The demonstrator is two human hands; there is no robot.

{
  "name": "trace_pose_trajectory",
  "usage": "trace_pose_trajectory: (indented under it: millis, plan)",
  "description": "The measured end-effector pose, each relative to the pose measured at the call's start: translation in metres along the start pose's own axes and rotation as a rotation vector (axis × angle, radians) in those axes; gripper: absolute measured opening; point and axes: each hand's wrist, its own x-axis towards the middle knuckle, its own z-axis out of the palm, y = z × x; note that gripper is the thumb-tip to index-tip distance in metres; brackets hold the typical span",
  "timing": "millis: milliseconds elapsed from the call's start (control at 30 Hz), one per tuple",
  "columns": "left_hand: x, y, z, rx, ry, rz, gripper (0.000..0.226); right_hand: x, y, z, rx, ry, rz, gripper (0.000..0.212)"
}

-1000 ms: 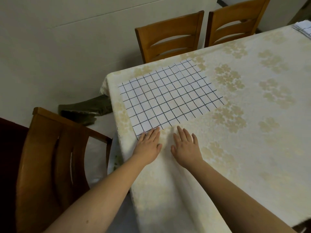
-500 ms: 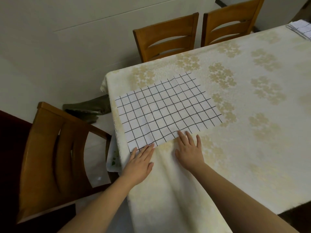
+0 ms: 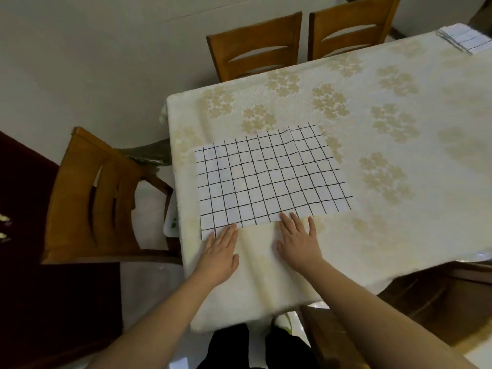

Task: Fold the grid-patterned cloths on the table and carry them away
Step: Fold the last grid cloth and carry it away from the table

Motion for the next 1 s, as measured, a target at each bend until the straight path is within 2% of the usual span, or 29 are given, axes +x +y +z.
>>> trace_pose_trajectory:
  millis: [133, 333, 400, 467, 567, 733, 933, 1000]
  plan:
    - [-0.029, 0.023, 0.008, -0.002, -0.061, -0.003, 0.089, -0.034, 0.014, 0.013, -0.031, -0.057, -0.045, 0.055]
    - [-0.073, 0.047, 0.025, -0.021, -0.081, 0.015, 0.089, -0.077, 0.023, 0.025, -0.07, -0.111, -0.09, 0.058]
    - [-0.084, 0.052, 0.028, -0.019, -0.091, 0.004, 0.085, -0.085, 0.02, 0.028, -0.067, -0.132, -0.108, 0.066]
    - [-0.092, 0.056, 0.031, -0.016, -0.101, -0.007, 0.07, -0.091, 0.017, 0.027, -0.046, -0.12, -0.151, 0.074]
    - [-0.105, 0.055, 0.033, -0.053, -0.121, 0.019, 0.068, -0.1, 0.01, 0.021, -0.032, -0.139, -0.155, 0.064]
    - [-0.117, 0.039, 0.043, -0.107, -0.083, 0.086, 0.068, -0.11, -0.001, 0.019, -0.056, -0.141, -0.162, 0.061]
    - [-0.117, 0.03, 0.03, -0.146, 0.039, 0.083, 0.066, -0.12, -0.015, 0.009, -0.028, -0.109, -0.199, 0.064]
    - [-0.117, 0.028, 0.025, -0.155, 0.068, 0.099, 0.064, -0.118, -0.014, 0.008, -0.033, -0.062, -0.222, 0.055]
